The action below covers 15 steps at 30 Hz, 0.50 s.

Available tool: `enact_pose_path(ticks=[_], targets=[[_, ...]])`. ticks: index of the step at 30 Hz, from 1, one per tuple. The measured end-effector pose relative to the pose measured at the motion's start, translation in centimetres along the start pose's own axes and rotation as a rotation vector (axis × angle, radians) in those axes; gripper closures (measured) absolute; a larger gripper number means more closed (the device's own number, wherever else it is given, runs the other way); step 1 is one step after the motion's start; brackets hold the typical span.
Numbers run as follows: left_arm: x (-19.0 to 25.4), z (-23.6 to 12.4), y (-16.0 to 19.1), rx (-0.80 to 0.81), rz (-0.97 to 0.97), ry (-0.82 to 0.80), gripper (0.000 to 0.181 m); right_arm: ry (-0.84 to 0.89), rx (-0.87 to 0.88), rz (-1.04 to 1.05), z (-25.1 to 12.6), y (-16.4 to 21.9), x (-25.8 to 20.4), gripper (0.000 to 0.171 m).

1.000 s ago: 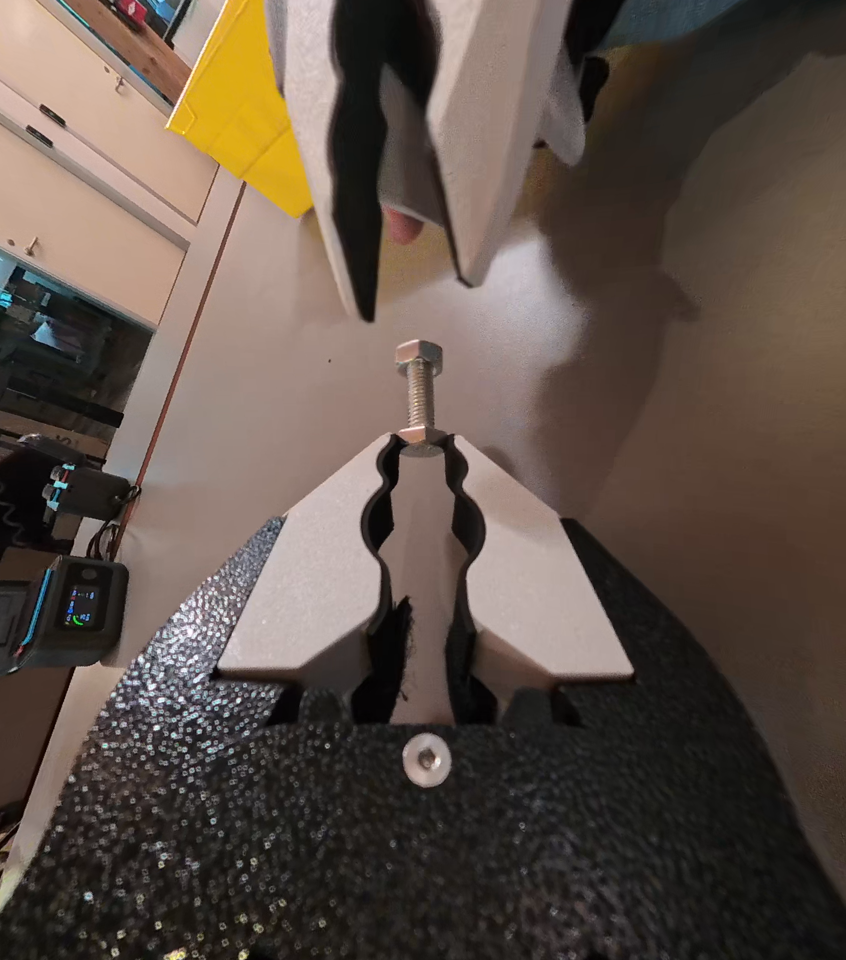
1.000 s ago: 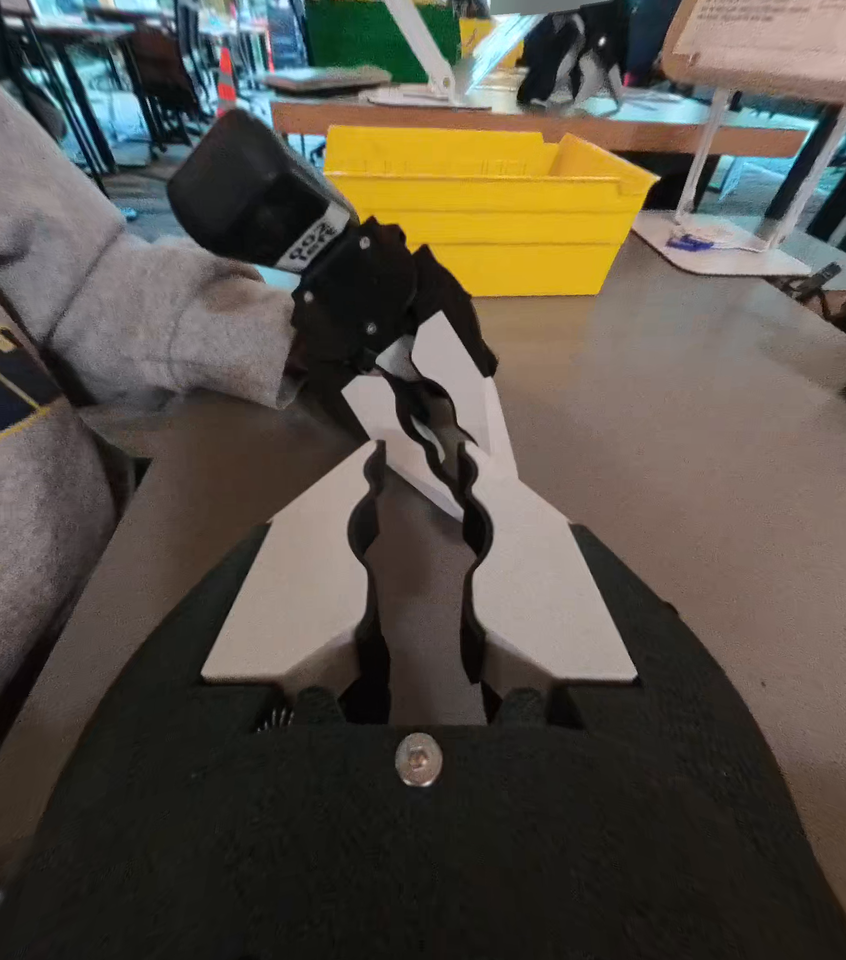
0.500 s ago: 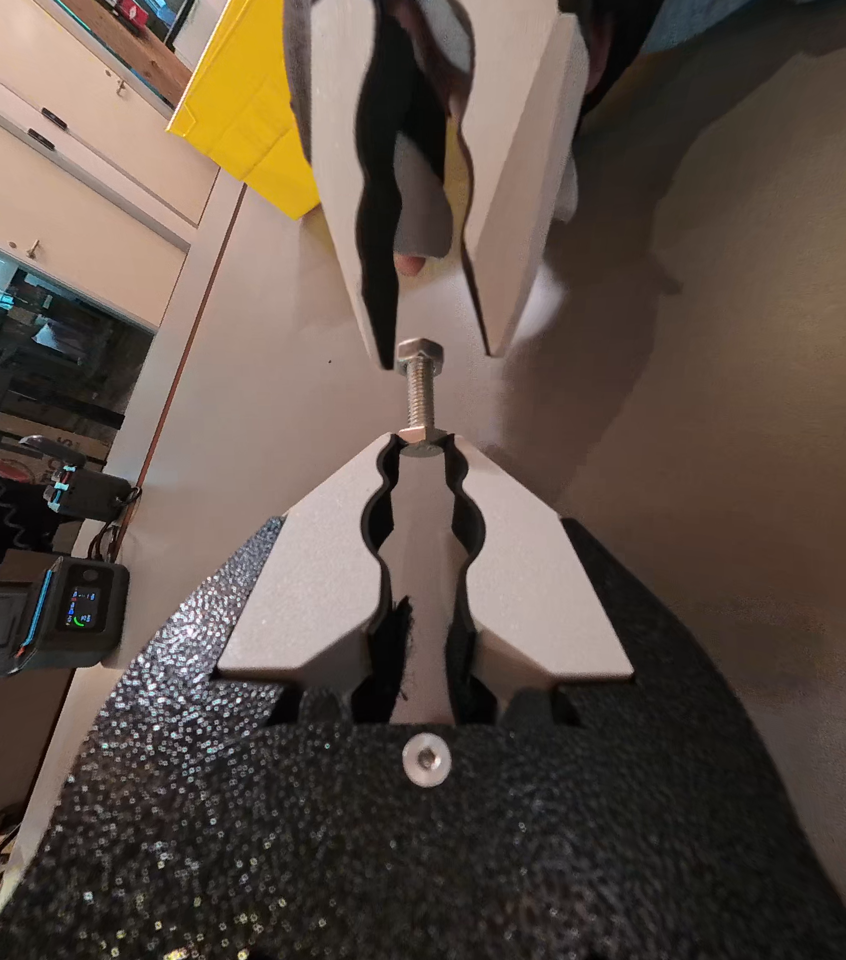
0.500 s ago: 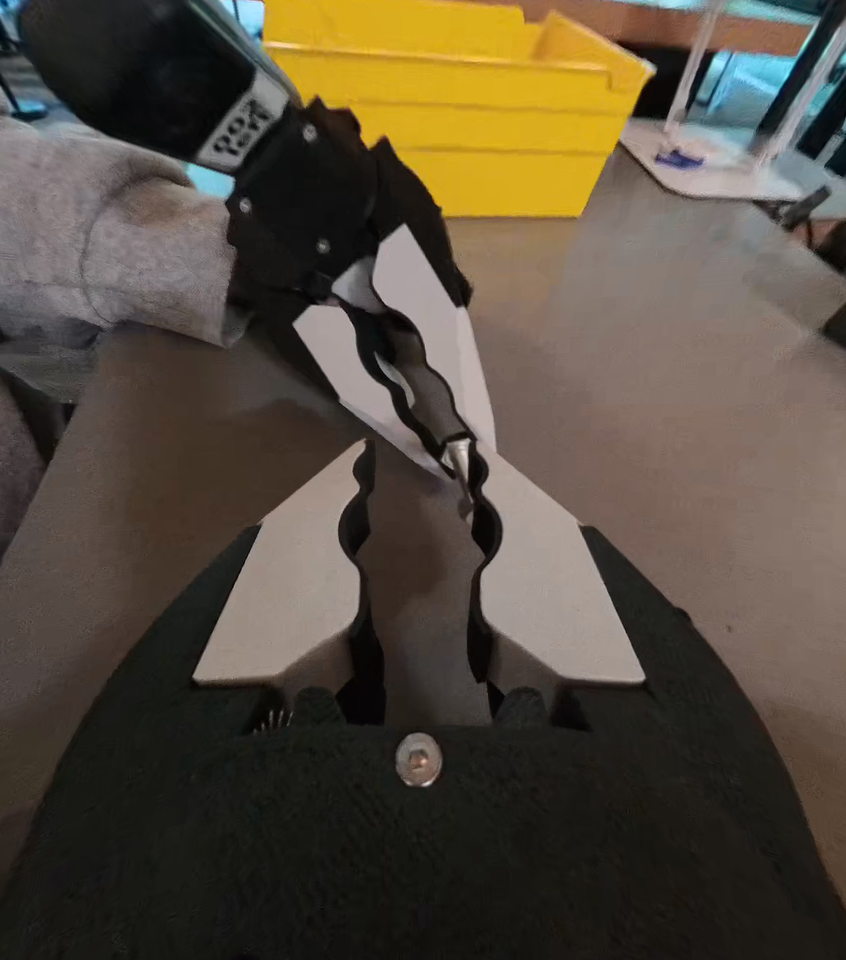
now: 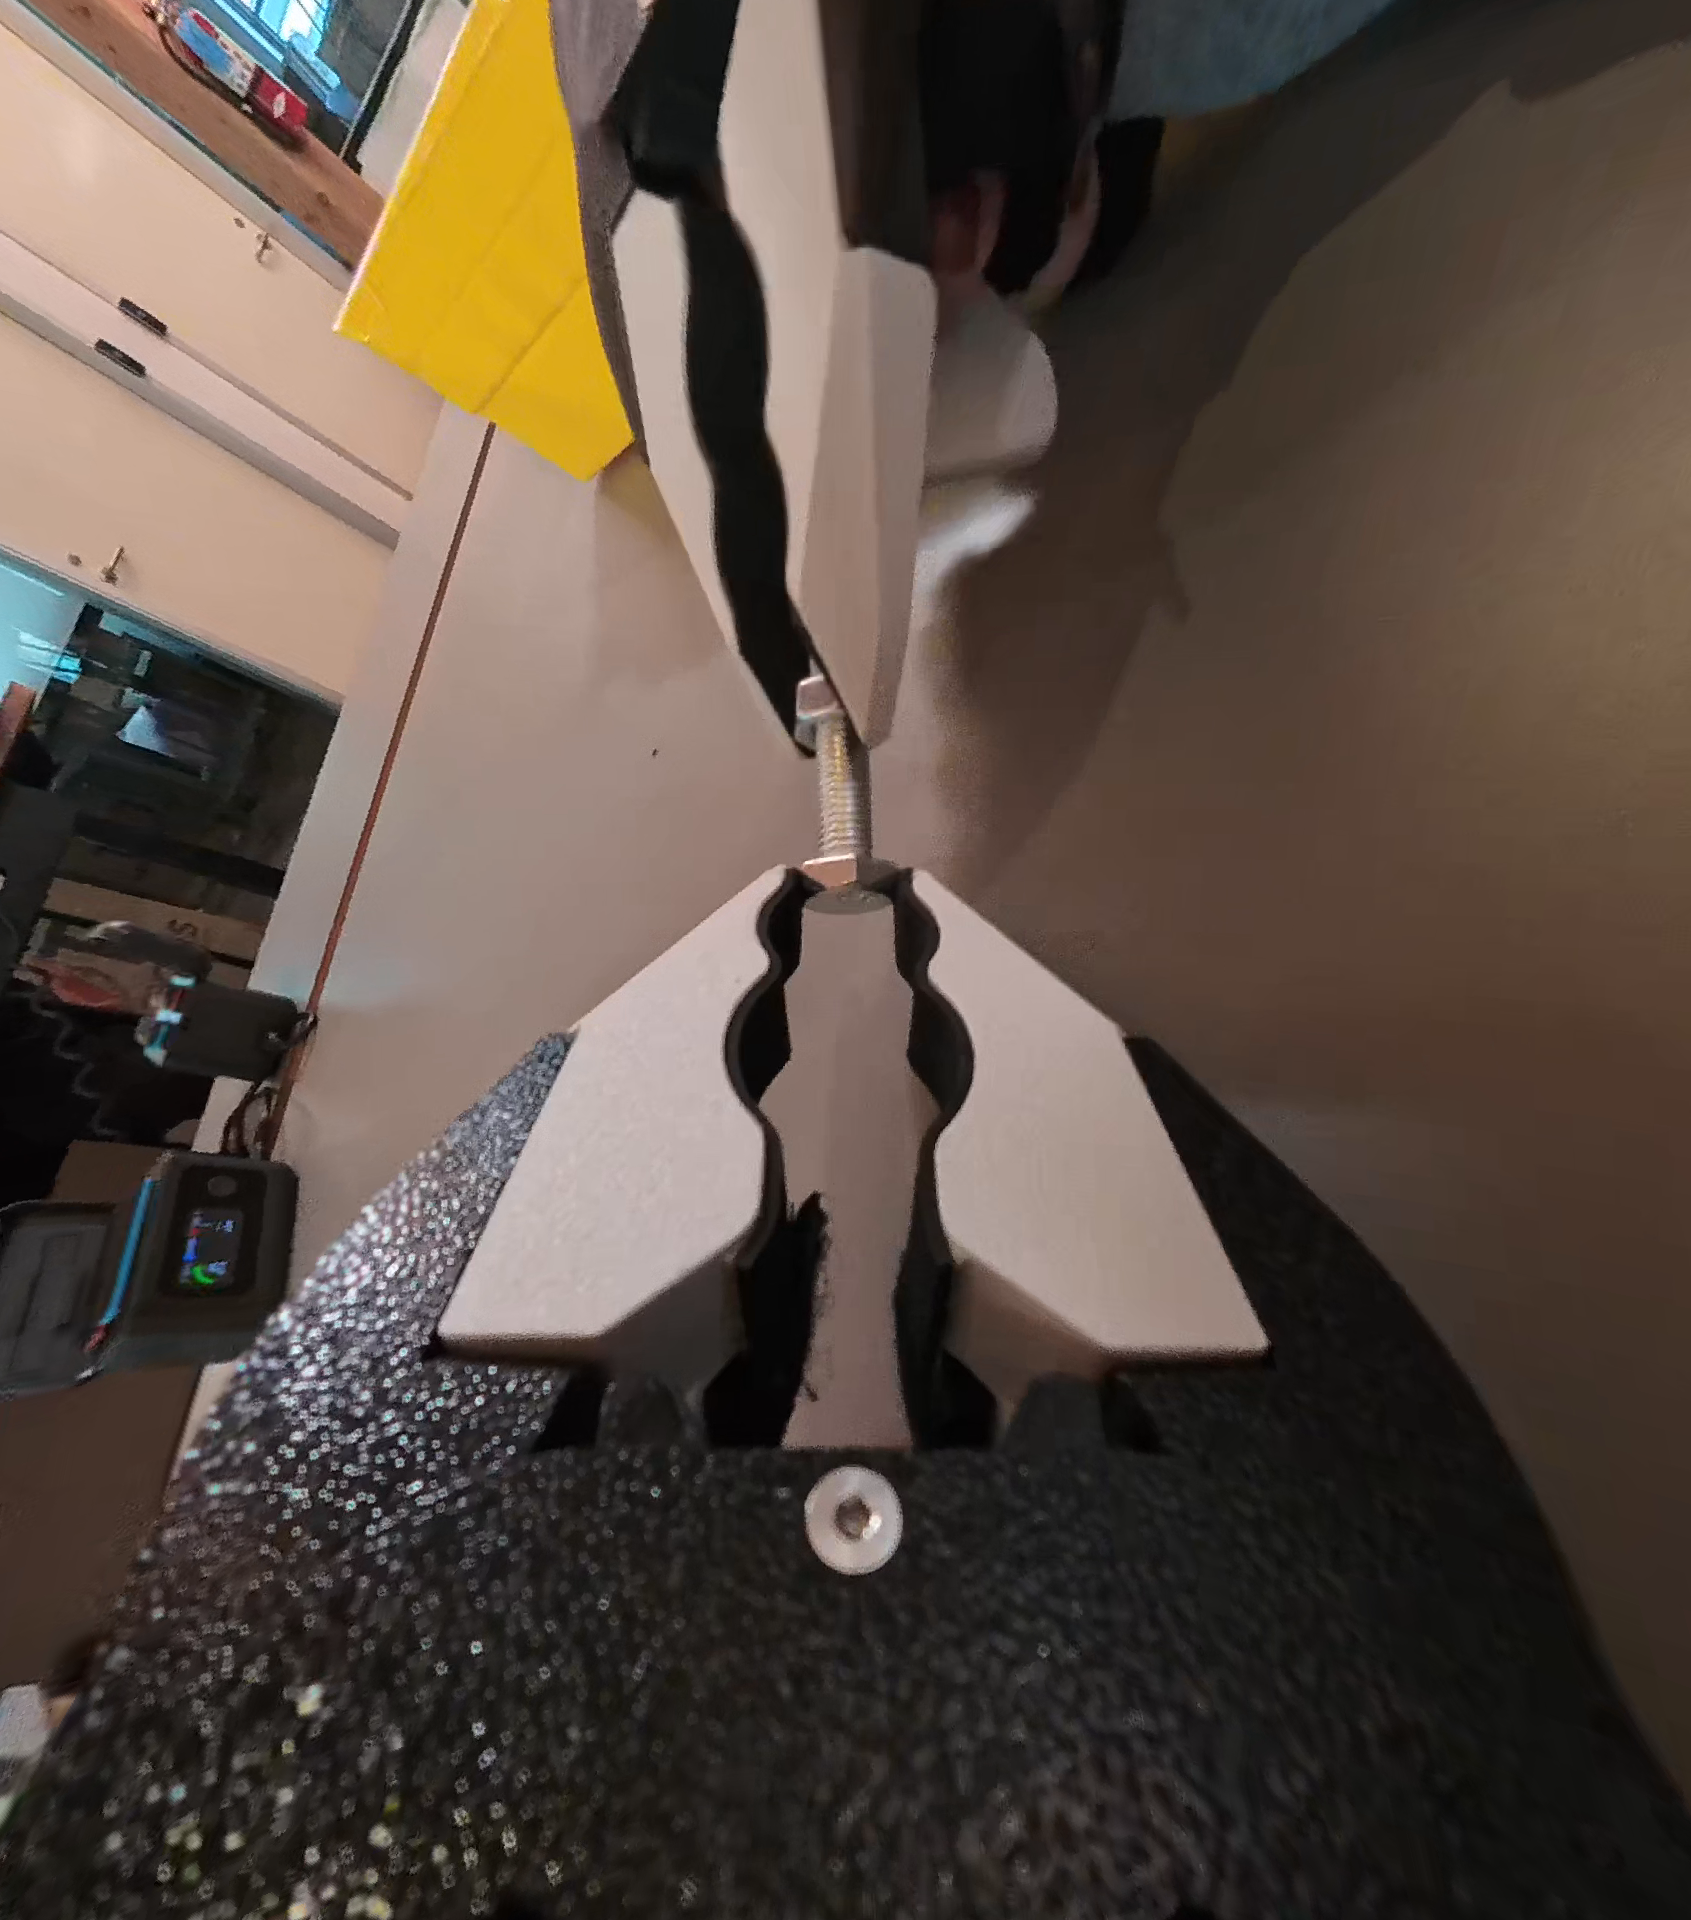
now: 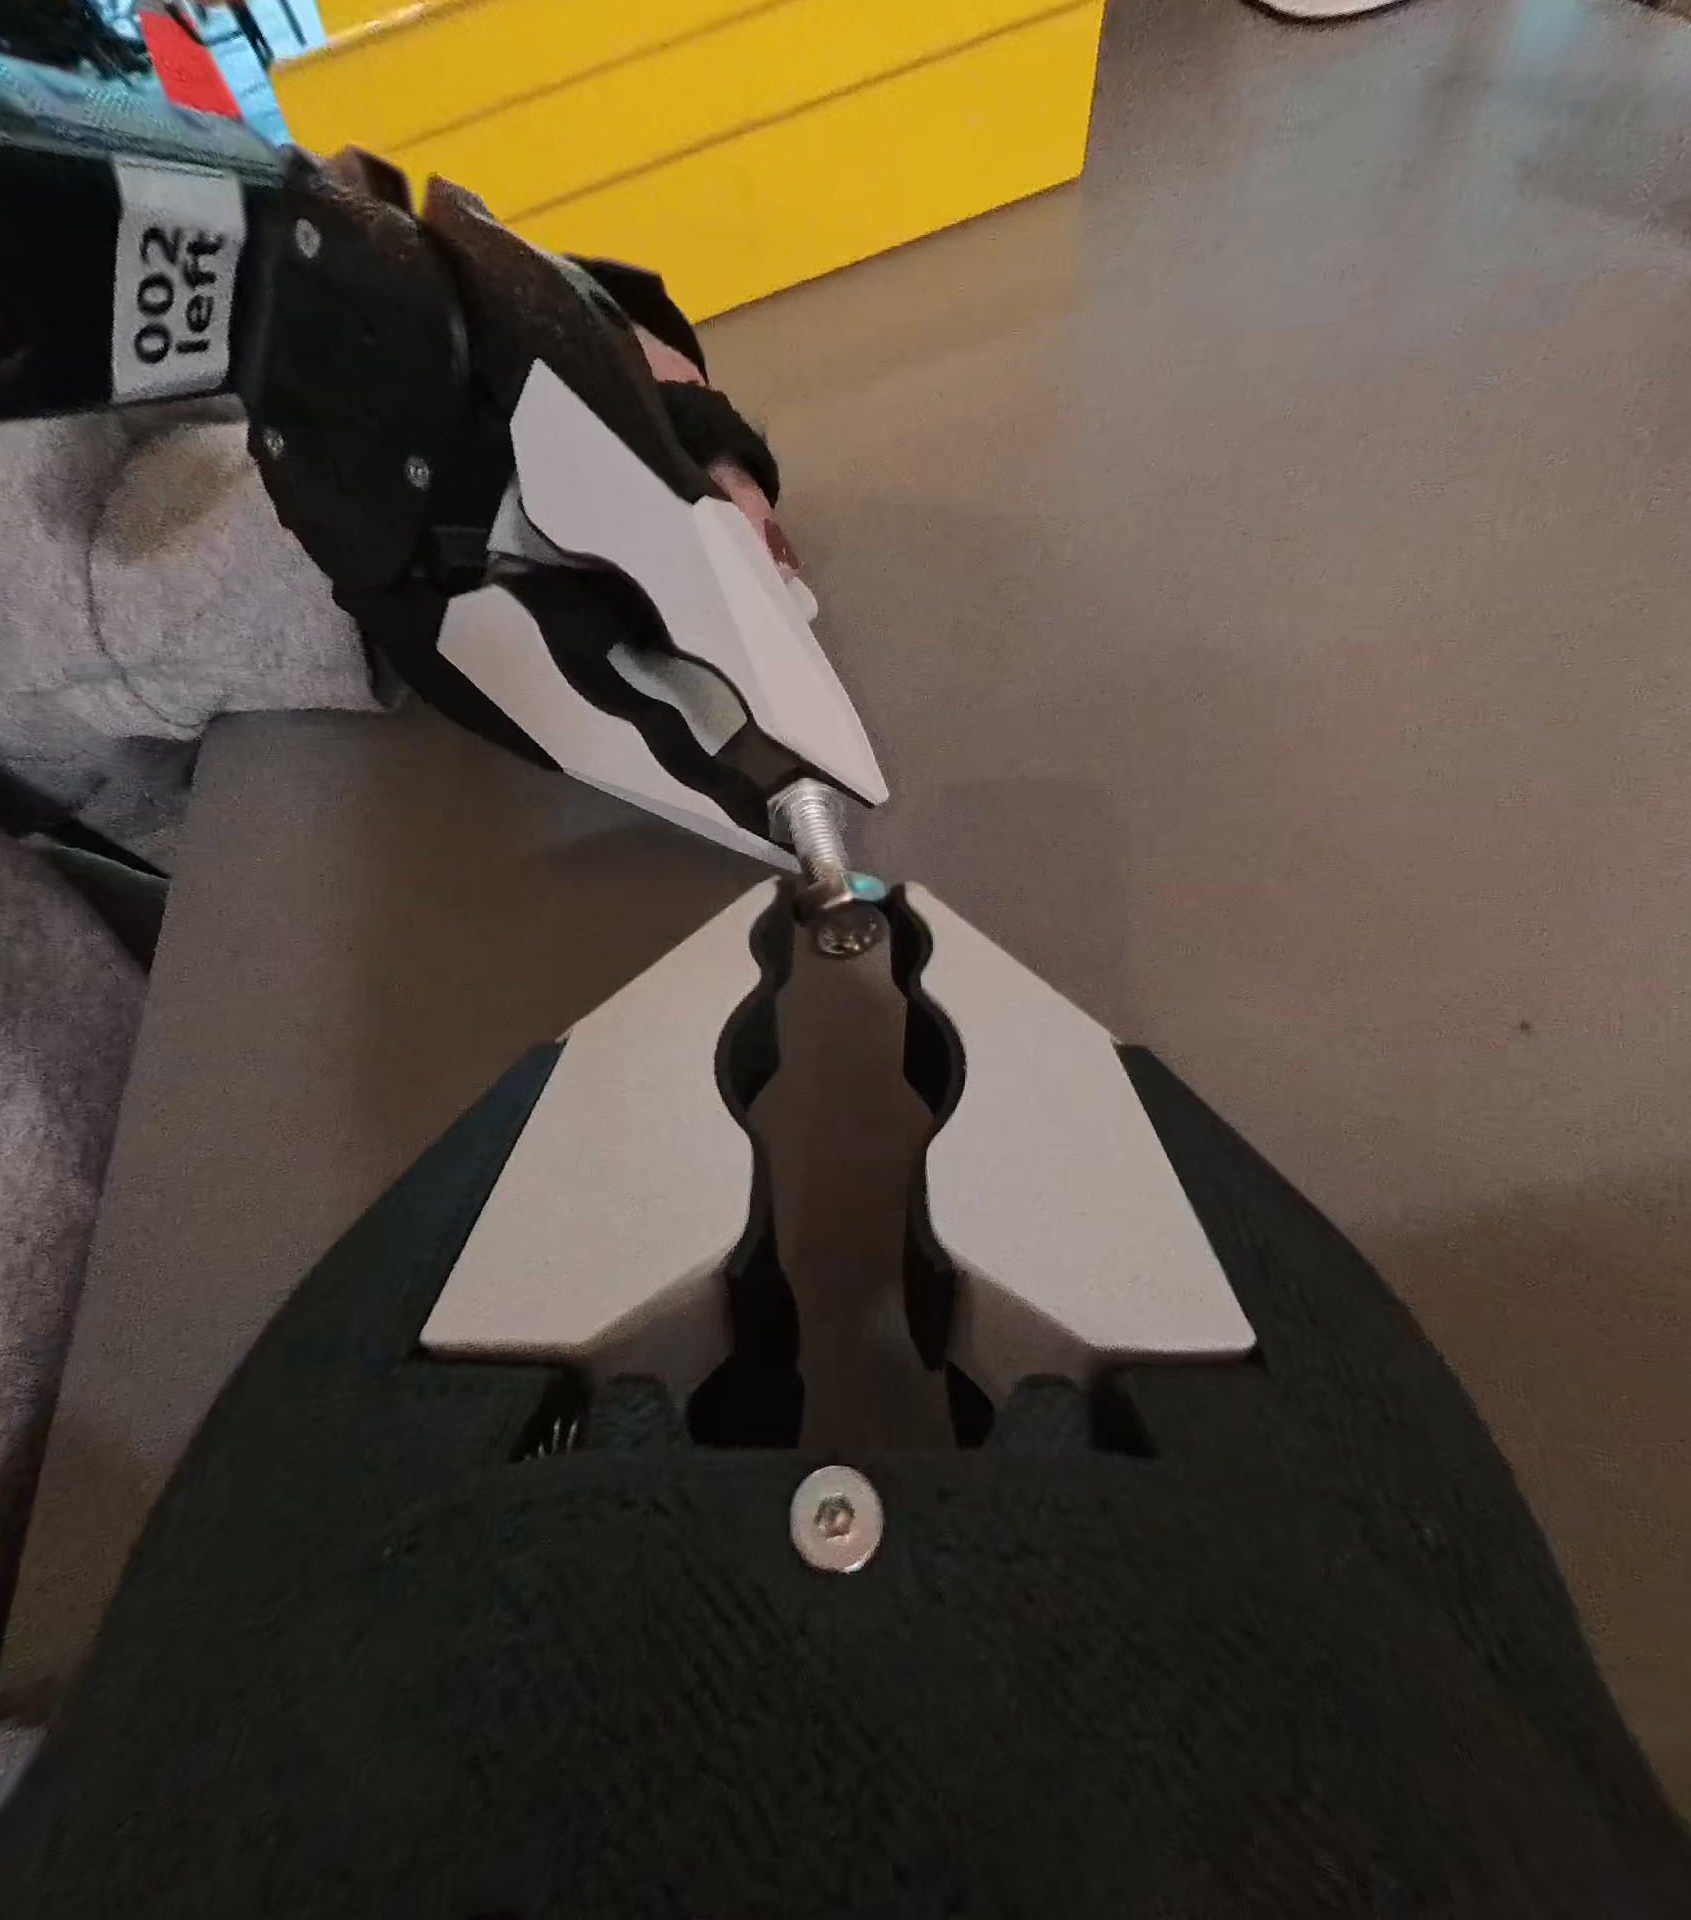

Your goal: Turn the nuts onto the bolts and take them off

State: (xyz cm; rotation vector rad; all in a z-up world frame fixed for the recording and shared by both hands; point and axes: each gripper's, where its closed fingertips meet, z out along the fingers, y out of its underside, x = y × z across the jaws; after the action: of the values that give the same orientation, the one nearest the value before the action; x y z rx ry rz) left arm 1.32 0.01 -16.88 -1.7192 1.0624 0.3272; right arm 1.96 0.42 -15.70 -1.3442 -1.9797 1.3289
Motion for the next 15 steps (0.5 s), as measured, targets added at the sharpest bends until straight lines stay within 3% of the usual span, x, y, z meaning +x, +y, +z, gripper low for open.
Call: enact_pose_path(ticks=[15], targets=[[-2.7,-3.0,-2.4,0.275,-0.481,0.093,0.166,0.421,0.146,-0.902,-0.9,-4.1,-0.5,0.154]])
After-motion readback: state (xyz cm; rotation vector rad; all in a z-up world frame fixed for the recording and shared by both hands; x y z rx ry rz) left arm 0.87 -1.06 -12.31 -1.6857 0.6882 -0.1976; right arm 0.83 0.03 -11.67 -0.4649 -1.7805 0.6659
